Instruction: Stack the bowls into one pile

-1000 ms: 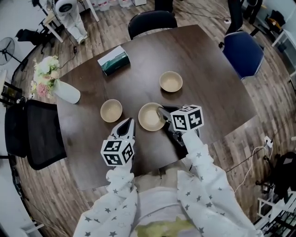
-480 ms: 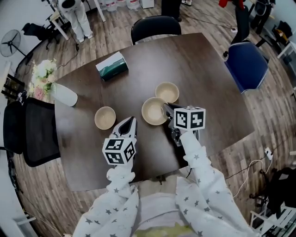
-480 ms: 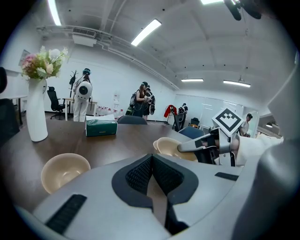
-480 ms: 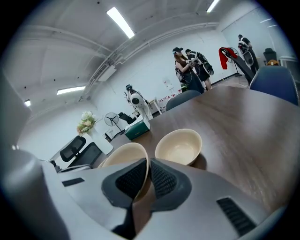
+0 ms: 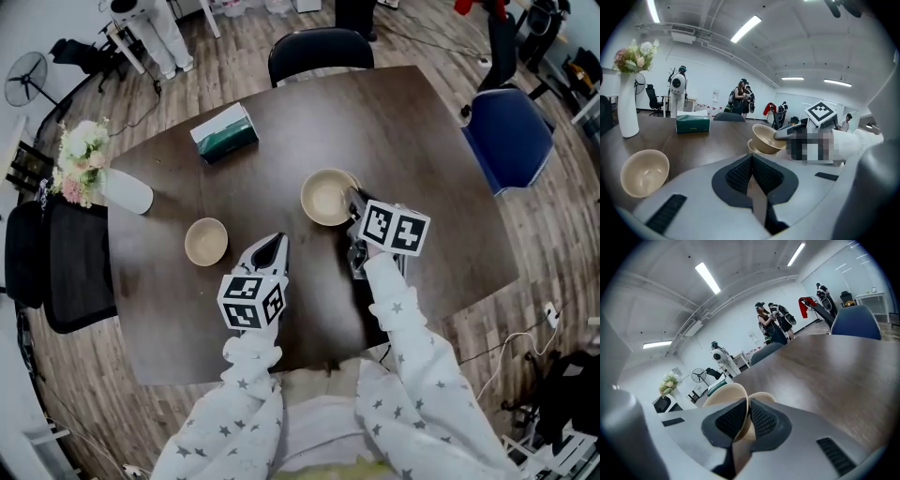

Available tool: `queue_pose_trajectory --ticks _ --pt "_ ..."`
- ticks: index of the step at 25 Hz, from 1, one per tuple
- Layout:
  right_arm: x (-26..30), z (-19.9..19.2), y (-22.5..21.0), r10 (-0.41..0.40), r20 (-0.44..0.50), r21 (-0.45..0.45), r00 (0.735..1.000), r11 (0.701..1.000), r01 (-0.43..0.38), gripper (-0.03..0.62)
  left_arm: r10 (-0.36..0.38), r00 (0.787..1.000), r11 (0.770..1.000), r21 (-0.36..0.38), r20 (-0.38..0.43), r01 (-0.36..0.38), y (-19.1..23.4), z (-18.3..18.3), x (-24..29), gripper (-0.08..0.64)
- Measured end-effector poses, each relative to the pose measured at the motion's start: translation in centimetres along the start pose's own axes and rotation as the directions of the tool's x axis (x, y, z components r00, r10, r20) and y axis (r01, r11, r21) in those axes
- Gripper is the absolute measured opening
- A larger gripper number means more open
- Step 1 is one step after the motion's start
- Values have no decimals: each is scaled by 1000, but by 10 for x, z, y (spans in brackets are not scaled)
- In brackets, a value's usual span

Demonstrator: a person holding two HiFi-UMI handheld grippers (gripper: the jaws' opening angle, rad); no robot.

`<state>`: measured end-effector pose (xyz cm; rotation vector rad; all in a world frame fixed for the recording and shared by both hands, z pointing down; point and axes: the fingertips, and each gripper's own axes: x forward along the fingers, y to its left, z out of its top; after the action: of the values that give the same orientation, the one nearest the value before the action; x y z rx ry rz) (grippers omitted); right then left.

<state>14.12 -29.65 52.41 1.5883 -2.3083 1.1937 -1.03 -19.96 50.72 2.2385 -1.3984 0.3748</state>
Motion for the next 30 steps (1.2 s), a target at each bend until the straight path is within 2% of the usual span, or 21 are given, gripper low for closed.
queue_pose_trajectory --ticks 12,23,30 --pt "19 5 -29 -91 4 -23 996 996 91 41 18 1000 1000 -23 -15 -19 0 -6 13 26" --pt "32 -3 -38 -114 -33 -86 993 990 111 43 27 999 999 -33 -33 -28 0 -13 24 26" --pt "33 -3 -34 -117 -42 -192 992 976 106 43 17 999 999 -35 -37 -18 -3 -13 29 26"
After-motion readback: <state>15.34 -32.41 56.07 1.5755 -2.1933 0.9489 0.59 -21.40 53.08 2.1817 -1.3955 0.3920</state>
